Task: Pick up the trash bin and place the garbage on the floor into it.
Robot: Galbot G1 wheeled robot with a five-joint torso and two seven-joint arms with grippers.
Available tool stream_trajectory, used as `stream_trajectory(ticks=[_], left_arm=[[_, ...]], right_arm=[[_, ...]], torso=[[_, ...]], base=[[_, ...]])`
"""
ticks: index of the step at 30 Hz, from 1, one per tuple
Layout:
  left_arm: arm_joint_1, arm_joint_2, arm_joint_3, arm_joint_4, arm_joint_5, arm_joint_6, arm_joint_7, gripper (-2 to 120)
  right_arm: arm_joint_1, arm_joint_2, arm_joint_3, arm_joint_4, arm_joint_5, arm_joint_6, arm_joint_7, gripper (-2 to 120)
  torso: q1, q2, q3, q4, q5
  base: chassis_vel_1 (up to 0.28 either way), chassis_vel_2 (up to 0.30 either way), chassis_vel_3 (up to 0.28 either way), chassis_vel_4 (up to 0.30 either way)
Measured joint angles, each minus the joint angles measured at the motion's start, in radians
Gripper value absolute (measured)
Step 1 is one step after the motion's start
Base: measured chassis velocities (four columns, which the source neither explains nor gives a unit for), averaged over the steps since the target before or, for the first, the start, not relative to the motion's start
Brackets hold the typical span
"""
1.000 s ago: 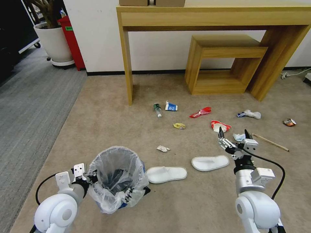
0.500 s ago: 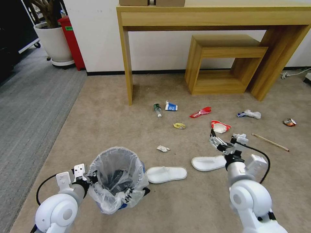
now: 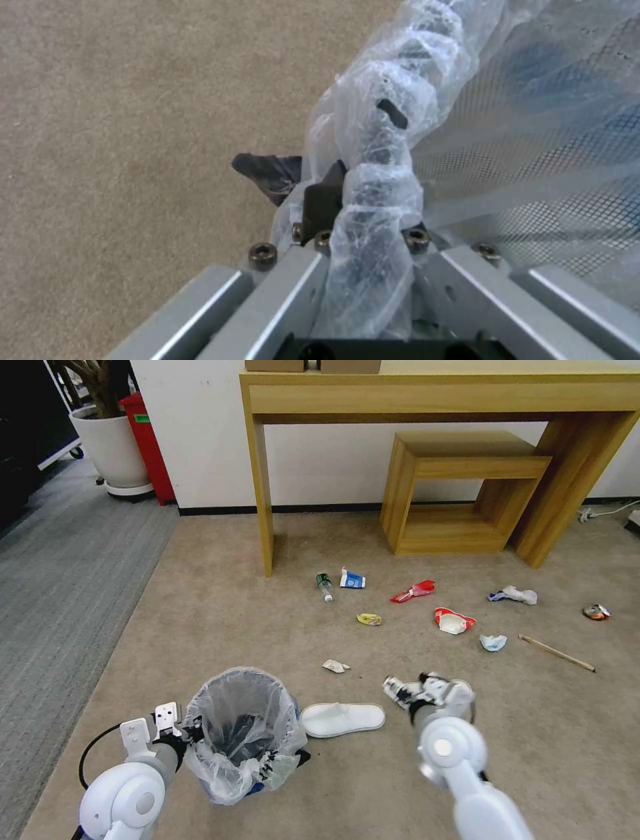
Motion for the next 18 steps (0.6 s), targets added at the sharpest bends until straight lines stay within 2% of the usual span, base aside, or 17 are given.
stream_trajectory(ticks=[5, 13, 18], left_arm=[[0.003, -0.007, 0.0, 0.004, 0.005, -0.001, 0.0, 0], [0.008, -0.015, -0.003, 0.01, 0.01, -0.005, 0.0, 0], [0.009, -0.018, -0.006, 0.012, 0.011, -0.007, 0.0, 0]], right_arm=[[0.045, 0.017, -0.044, -0.082, 0.016, 0.014, 0.026, 100], [0.148, 0.053, -0.135, -0.289, 0.013, 0.048, 0.055, 100], [0.177, 0.069, -0.165, -0.333, 0.008, 0.053, 0.054, 100]], torso=[[0.0, 0.0, 0.0, 0.0002, 0.0], [0.0, 0.0, 0.0, 0.0, 0.0001], [0.0, 0.0, 0.0, 0.0, 0.0001]], base=[[0.0, 0.0, 0.0, 0.0], [0.0, 0.0, 0.0, 0.0], [0.0, 0.0, 0.0, 0.0]])
